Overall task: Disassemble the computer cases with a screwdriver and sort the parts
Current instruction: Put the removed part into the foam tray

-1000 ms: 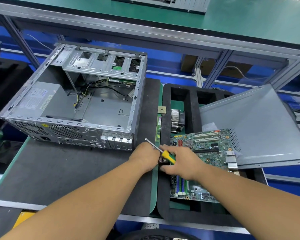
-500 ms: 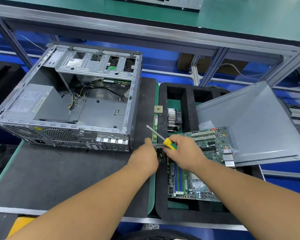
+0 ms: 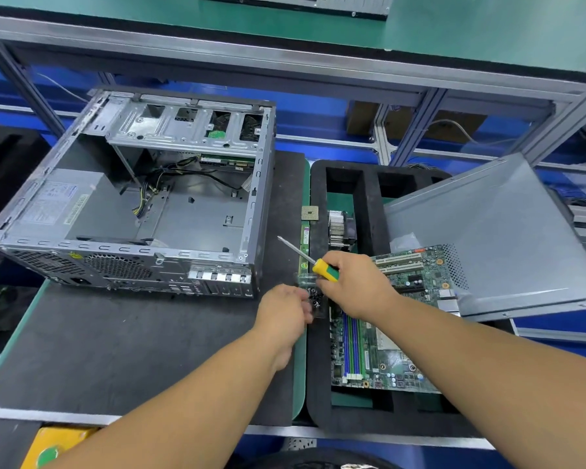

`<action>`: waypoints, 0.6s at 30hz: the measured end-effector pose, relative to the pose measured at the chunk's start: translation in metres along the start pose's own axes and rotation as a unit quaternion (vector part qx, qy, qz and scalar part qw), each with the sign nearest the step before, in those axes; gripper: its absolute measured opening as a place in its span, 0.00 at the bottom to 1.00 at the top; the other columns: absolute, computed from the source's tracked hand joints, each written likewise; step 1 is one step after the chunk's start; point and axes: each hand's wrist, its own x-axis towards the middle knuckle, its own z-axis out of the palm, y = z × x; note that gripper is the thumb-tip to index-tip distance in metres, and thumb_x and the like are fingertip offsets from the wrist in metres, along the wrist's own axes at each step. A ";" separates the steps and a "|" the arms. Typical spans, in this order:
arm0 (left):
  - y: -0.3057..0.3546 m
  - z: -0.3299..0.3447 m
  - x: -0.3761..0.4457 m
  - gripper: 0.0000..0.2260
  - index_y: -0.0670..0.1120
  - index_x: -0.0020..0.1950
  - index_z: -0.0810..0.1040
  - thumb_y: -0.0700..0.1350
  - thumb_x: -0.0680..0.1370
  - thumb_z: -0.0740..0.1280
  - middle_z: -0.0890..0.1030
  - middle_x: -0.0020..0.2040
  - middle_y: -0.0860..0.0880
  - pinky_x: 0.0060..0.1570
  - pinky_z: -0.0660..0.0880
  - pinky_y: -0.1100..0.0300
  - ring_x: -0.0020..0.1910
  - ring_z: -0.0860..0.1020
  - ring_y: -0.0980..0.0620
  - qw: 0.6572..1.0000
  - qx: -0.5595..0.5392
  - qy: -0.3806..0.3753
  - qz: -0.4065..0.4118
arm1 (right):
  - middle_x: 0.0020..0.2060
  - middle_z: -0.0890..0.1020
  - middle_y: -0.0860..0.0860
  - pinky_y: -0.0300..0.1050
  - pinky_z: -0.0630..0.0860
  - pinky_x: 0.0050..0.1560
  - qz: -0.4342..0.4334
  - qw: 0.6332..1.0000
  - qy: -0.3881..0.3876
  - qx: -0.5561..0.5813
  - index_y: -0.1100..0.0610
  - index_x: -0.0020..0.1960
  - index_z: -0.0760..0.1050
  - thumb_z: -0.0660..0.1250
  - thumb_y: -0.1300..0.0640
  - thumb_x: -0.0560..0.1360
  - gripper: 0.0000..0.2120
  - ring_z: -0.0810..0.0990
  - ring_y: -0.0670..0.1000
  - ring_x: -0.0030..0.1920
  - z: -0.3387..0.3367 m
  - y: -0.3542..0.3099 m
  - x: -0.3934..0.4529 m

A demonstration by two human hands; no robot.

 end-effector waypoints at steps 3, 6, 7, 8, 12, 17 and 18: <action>0.014 0.005 0.002 0.11 0.39 0.56 0.77 0.35 0.83 0.56 0.77 0.43 0.42 0.34 0.69 0.59 0.41 0.74 0.47 0.991 -0.117 -0.028 -0.062 | 0.33 0.80 0.48 0.48 0.76 0.32 0.001 1.000 -0.002 0.020 0.44 0.42 0.74 0.73 0.52 0.74 0.09 0.78 0.49 0.31 0.000 0.002 0.000; 0.019 0.007 0.002 0.09 0.41 0.51 0.80 0.35 0.83 0.60 0.75 0.46 0.41 0.38 0.71 0.59 0.44 0.72 0.47 0.989 -0.134 -0.024 -0.053 | 0.33 0.80 0.48 0.50 0.77 0.33 0.004 0.999 -0.005 0.048 0.45 0.41 0.75 0.74 0.54 0.74 0.09 0.78 0.49 0.31 0.000 0.003 0.001; 0.019 0.007 0.002 0.09 0.42 0.51 0.80 0.35 0.83 0.60 0.75 0.47 0.42 0.40 0.72 0.59 0.44 0.72 0.47 0.990 -0.131 -0.019 -0.049 | 0.33 0.80 0.48 0.49 0.77 0.33 0.008 0.998 -0.004 0.060 0.45 0.41 0.76 0.74 0.54 0.74 0.09 0.78 0.48 0.31 0.001 0.003 0.001; 0.018 0.008 0.002 0.09 0.43 0.51 0.80 0.36 0.82 0.60 0.76 0.48 0.42 0.42 0.72 0.58 0.45 0.73 0.47 0.990 -0.130 -0.015 -0.047 | 0.32 0.81 0.48 0.48 0.76 0.32 0.014 0.997 -0.001 0.072 0.46 0.41 0.76 0.75 0.54 0.74 0.08 0.77 0.48 0.30 0.001 0.004 0.002; 0.014 0.008 0.001 0.13 0.43 0.57 0.81 0.36 0.80 0.58 0.78 0.55 0.41 0.51 0.74 0.55 0.52 0.74 0.45 0.990 -0.133 -0.015 -0.052 | 0.33 0.82 0.50 0.47 0.76 0.31 0.030 0.995 0.009 0.099 0.47 0.42 0.78 0.75 0.54 0.73 0.07 0.77 0.47 0.29 0.004 0.005 0.002; 0.016 0.008 -0.003 0.10 0.43 0.53 0.79 0.42 0.80 0.60 0.72 0.51 0.44 0.41 0.67 0.58 0.46 0.70 0.49 0.987 -0.152 -0.013 -0.043 | 0.34 0.83 0.51 0.50 0.78 0.31 0.037 0.992 0.023 0.117 0.48 0.43 0.78 0.76 0.54 0.74 0.06 0.77 0.47 0.28 0.004 0.005 0.004; 0.017 0.007 -0.004 0.08 0.45 0.54 0.77 0.43 0.80 0.60 0.72 0.50 0.45 0.42 0.67 0.58 0.46 0.69 0.49 0.987 -0.155 -0.017 -0.041 | 0.33 0.83 0.51 0.49 0.78 0.31 0.039 0.992 0.026 0.119 0.48 0.43 0.79 0.76 0.54 0.74 0.06 0.77 0.46 0.28 0.004 0.005 0.004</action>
